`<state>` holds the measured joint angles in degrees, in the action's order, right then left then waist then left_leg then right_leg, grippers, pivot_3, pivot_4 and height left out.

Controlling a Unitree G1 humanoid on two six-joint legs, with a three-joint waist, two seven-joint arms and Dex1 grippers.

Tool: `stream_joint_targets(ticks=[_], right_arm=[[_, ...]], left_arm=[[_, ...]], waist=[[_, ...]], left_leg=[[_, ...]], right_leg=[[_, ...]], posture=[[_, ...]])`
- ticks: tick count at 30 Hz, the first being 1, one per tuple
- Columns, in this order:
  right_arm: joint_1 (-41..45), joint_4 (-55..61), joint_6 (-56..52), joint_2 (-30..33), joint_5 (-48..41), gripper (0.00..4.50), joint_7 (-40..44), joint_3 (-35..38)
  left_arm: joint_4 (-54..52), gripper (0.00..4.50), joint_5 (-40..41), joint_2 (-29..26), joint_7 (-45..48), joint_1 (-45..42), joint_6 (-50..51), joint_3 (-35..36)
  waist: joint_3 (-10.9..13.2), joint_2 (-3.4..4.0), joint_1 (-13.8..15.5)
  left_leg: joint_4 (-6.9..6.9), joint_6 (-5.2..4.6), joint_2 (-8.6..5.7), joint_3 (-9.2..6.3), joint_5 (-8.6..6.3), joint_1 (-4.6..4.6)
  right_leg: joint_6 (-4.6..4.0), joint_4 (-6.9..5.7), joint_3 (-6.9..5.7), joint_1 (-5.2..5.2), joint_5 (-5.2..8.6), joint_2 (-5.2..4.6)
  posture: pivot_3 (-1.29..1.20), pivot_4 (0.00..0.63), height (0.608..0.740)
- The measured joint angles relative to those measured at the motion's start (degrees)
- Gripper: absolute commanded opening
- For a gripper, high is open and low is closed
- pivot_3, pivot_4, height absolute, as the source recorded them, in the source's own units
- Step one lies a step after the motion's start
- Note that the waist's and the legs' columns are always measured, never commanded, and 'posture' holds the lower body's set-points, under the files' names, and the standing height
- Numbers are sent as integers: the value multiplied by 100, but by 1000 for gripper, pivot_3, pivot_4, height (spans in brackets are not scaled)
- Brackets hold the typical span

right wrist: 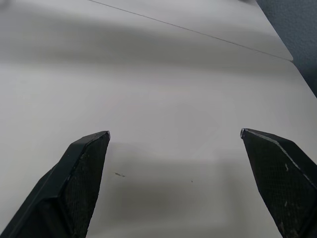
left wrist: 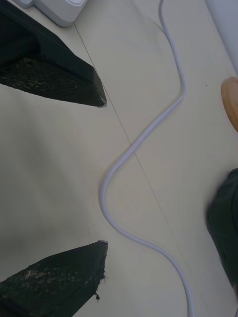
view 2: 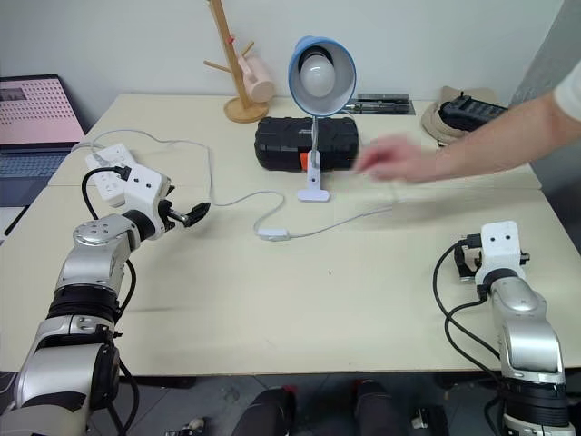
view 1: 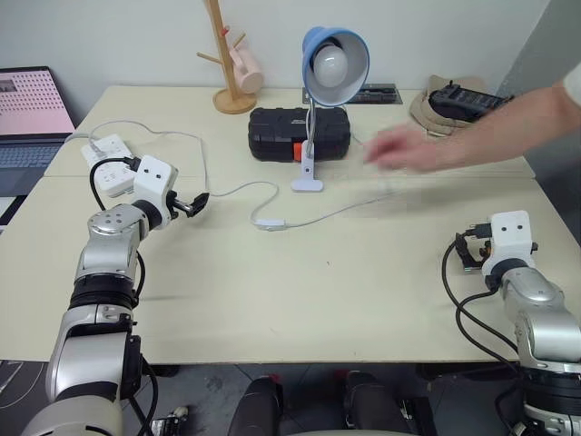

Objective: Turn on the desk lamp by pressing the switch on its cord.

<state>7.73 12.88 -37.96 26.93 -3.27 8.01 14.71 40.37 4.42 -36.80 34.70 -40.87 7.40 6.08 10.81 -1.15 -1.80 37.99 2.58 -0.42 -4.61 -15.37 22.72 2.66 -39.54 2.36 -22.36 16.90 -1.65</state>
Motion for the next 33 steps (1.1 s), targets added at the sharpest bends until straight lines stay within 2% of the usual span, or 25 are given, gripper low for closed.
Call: stream_joint_targets(ticks=[13,20,23,26,31,33], right_arm=[[-57,203,-53,8,-3,4448,36,-27],[-74,420,-121,2,-284,4448,369,4],[-170,897,-215,166,-804,4448,1092,-185],[-189,1753,-457,446,-1823,4448,2261,-632],[-136,2418,-1118,1149,-2759,4448,3093,-803],[-128,2528,-1182,1179,-2882,4448,3168,-989]], left_arm=[[2,4500,69,-41,759,-117,81,-17],[-28,4500,23,-418,2123,-235,-66,-497],[-17,4500,-39,-617,3177,-450,-62,-949],[129,4500,-219,-653,4180,-1024,-423,-1463],[1097,4500,-720,-282,4667,-1794,-1470,-1953],[1453,4500,-905,-85,4735,-1970,-1830,-2111]], waist=[[0,0,-1],[0,0,-5],[1,1,-14],[0,1,-7],[-2,-4,7],[-2,-5,0]], left_leg=[[0,0,-1,3,0,0],[0,0,-1,13,0,0],[1,0,-2,16,0,4],[3,-1,2,12,0,6],[9,-2,0,8,-1,8],[8,-2,3,5,-1,11]], right_leg=[[0,-1,-1,0,0,2],[-1,0,0,0,1,7],[-1,4,-2,1,1,19],[-2,8,-10,4,1,26],[-1,18,-13,11,1,23],[-2,18,-15,8,1,27]], posture=[[0,150,740],[0,150,740],[0,150,740],[0,150,740],[0,150,740],[0,150,740]])
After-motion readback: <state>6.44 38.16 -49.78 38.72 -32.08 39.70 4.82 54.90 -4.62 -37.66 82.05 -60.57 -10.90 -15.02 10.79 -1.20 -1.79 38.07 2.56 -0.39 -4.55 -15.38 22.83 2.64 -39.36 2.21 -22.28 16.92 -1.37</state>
